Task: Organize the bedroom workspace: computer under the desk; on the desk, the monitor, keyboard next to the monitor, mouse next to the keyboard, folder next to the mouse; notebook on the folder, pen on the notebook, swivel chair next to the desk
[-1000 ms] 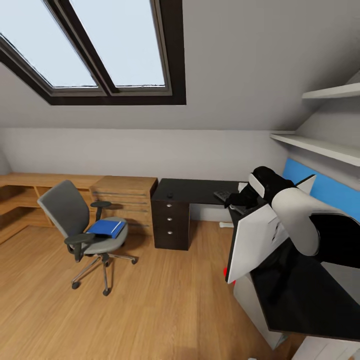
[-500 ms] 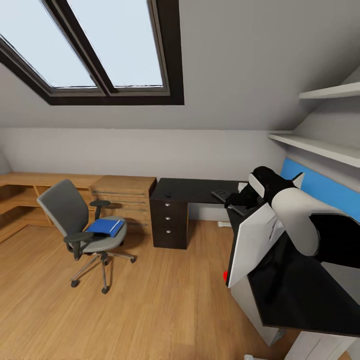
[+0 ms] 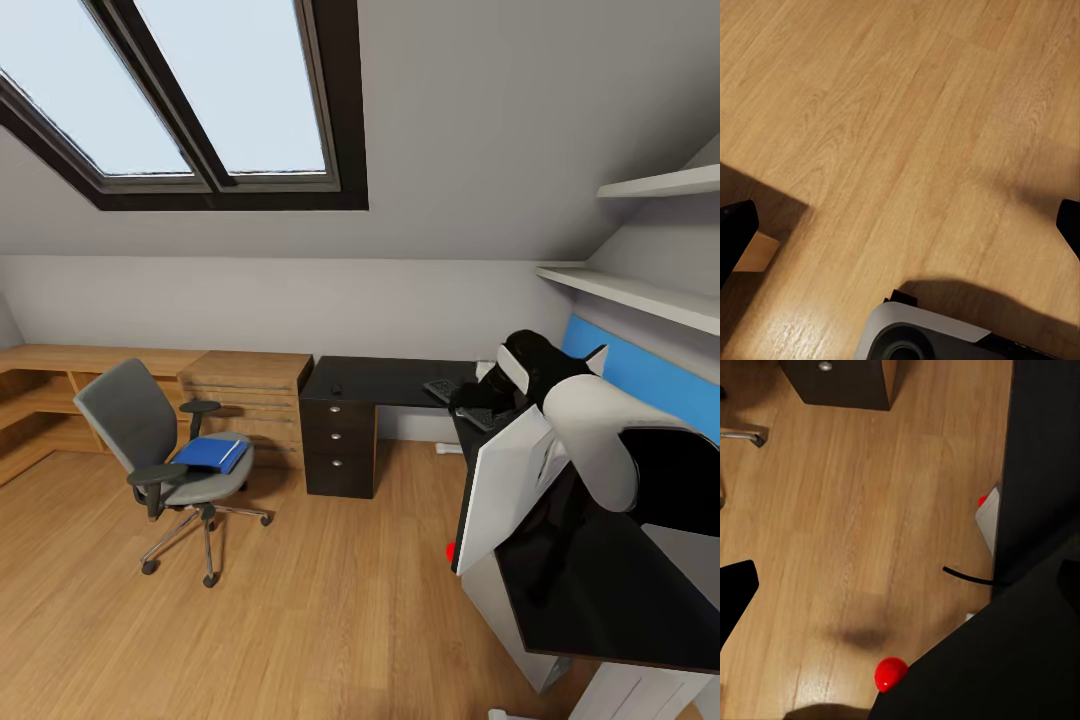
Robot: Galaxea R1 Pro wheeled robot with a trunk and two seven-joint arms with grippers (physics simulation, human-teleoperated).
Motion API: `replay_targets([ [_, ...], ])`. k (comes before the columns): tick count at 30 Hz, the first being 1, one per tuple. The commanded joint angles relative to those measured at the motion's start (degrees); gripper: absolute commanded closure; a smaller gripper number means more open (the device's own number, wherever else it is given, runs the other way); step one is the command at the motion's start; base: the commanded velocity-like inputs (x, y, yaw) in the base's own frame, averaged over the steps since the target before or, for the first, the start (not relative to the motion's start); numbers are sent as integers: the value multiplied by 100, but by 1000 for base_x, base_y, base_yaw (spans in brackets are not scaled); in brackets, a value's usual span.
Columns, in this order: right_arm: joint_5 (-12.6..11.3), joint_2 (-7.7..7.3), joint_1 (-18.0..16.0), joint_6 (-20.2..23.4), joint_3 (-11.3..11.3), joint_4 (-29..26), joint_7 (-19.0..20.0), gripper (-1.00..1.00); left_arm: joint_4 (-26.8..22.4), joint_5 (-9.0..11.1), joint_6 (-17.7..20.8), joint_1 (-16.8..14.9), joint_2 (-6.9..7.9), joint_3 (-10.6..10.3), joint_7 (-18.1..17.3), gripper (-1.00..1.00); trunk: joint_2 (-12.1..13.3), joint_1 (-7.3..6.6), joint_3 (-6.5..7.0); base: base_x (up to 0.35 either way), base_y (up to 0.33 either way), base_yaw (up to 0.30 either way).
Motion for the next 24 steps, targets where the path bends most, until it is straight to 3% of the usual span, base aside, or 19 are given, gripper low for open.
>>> replay_targets([
  [1, 31, -2, -2, -28, 15, -119, 38, -100, -11, -29, -1, 3, -3, 24, 8, -100, -8, 3, -8, 0, 0, 0],
  [2, 31, -3, -2, -47, 16, -202, 37, -100, -13, -29, -1, 3, -3, 26, 7, -100, -8, 3, -8, 0, 0, 0],
  [5, 38, -3, -2, -79, 10, -1122, -35, -100, -9, -29, 1, 3, -7, 25, 6, -100, -8, 3, -8, 0, 0, 0],
  [12, 41, -86, -2, -24, 1, -2246, -86, -100, -11, -29, 1, 3, -14, 25, 5, -100, -8, 3, -8, 0, 0, 0],
  [24, 40, -508, -2, -30, -1, -2507, -91, -100, -8, -31, 1, 3, -19, 23, 5, -100, -8, 3, -8, -161, -112, 0],
])
